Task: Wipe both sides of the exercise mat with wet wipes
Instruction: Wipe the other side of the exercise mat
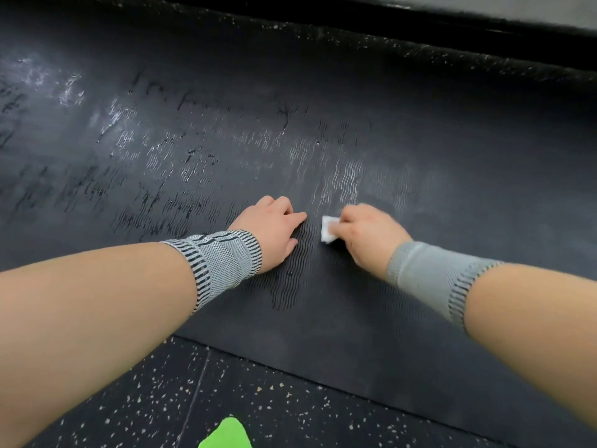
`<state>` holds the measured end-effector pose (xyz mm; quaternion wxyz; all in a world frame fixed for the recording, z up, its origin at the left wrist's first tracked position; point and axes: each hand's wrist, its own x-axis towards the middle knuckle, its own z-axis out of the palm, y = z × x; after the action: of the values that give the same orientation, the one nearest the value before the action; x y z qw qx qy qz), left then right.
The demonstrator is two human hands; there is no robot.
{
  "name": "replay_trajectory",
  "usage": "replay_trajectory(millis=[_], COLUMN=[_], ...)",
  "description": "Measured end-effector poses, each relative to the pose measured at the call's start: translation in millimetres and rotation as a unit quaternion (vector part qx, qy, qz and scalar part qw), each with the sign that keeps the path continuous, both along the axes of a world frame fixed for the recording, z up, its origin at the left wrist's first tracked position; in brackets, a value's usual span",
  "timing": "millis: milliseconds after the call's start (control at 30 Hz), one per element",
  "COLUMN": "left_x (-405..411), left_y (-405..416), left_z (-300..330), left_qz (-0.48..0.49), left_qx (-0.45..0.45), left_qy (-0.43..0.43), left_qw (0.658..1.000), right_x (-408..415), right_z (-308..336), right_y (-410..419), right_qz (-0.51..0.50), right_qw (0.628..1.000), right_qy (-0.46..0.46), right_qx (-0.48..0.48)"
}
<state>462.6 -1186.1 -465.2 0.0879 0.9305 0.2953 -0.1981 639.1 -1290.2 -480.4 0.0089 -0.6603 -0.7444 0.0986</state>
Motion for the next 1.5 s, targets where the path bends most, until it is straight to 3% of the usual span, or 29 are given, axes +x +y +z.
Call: replay_trajectory(millis=[100, 233, 333, 433, 500, 600, 733, 800, 967, 1100, 1233, 1500], left_x=[1.2, 4.0, 7.0, 9.5, 11.5, 14.6, 17.2, 19.1, 23.5, 25.9, 29.5, 35.6], left_y=[3.6, 4.0, 5.0, 9.3, 12.7, 17.1, 19.3, 18.6, 21.2, 23.1, 26.3, 36.4], left_z=[-3.0, -8.7, -7.0, -2.2, 0.6, 2.8, 3.8, 4.3, 6.3, 5.5, 8.1, 8.9], left_qz=[0.004, 0.009, 0.016, 0.013, 0.014, 0.018, 0.016, 0.013, 0.000, 0.004, 0.003, 0.026], left_qx=[-0.003, -0.042, -0.050, -0.049, -0.053, -0.050, -0.040, -0.035, -0.029, -0.035, -0.041, -0.051], left_qy=[-0.016, -0.007, -0.006, -0.012, -0.014, -0.014, -0.008, 0.008, 0.045, 0.049, 0.055, 0.019], left_qw=[1.000, 0.999, 0.999, 0.999, 0.998, 0.998, 0.999, 0.999, 0.999, 0.998, 0.998, 0.998], right_x=[-25.3, -14.7, 9.5, 29.0, 24.0, 1.8, 2.5, 13.2, 40.1, 17.4, 9.6, 47.8], right_z=[-5.7, -12.2, -3.3, 3.3, 4.9, -4.2, -9.8, -8.3, -4.0, -7.7, -7.7, -5.3], right_y=[-41.6, -40.1, 1.7, 33.2, 31.7, -3.0, -20.2, -1.3, 47.5, 16.3, -12.4, 63.3], right_qz=[0.103, 0.184, 0.103, -0.011, -0.022, 0.073, 0.181, 0.157, -0.033, 0.032, 0.156, -0.046], right_qw=[0.993, 0.981, 0.994, 0.997, 0.997, 0.996, 0.982, 0.987, 0.999, 0.997, 0.986, 0.998], right_qy=[0.056, 0.052, 0.023, -0.045, -0.047, 0.014, 0.031, 0.017, -0.026, 0.034, 0.049, -0.031], right_qx=[0.033, 0.036, 0.043, -0.056, -0.064, 0.052, 0.032, 0.036, -0.033, 0.063, 0.035, -0.018])
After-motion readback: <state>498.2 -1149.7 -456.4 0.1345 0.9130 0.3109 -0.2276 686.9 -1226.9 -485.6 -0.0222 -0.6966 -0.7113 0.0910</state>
